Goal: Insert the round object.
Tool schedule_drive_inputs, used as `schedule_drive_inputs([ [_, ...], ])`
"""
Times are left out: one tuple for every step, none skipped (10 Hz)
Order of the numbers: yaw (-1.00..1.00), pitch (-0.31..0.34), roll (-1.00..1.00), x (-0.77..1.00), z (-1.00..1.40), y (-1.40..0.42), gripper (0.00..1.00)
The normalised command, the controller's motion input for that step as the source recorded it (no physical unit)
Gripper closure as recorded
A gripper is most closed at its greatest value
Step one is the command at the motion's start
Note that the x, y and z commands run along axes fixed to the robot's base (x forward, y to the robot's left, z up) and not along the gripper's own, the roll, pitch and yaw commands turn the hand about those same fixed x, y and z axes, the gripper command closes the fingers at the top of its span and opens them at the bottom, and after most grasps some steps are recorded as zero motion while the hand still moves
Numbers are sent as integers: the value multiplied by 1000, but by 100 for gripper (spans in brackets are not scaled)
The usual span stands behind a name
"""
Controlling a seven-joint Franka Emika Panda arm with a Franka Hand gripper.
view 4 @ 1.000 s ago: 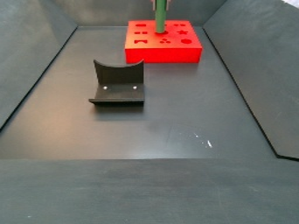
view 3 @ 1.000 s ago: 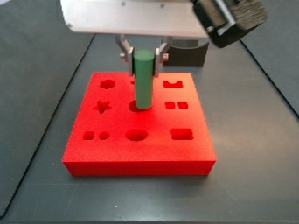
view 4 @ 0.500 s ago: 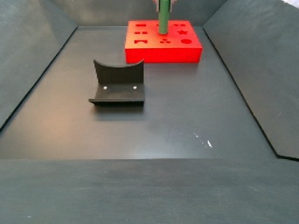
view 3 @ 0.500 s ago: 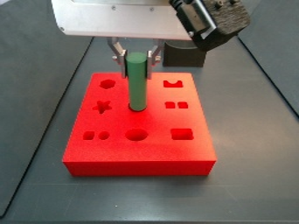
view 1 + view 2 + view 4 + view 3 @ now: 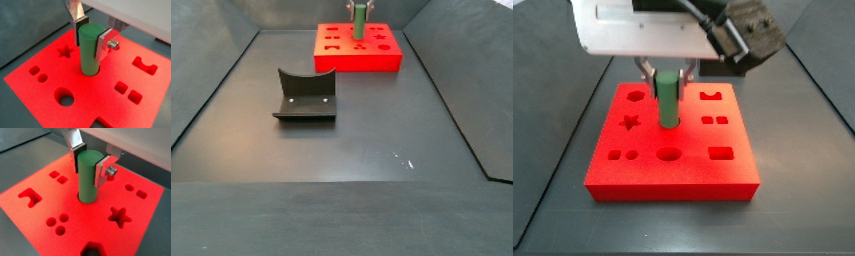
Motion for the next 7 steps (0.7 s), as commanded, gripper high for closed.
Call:
schedule_drive_inputs([
  [40, 0, 196, 203, -660, 0, 100],
  [0, 0, 216, 229, -706, -54, 100],
  [3, -34, 256, 166, -760, -103, 100],
  [0, -44, 244, 160, -777, -126, 100],
  [0, 0, 141, 183, -606, -54, 100],
  [0, 0, 0, 37, -23, 0, 100],
  [0, 0, 0, 0, 0, 0, 100],
])
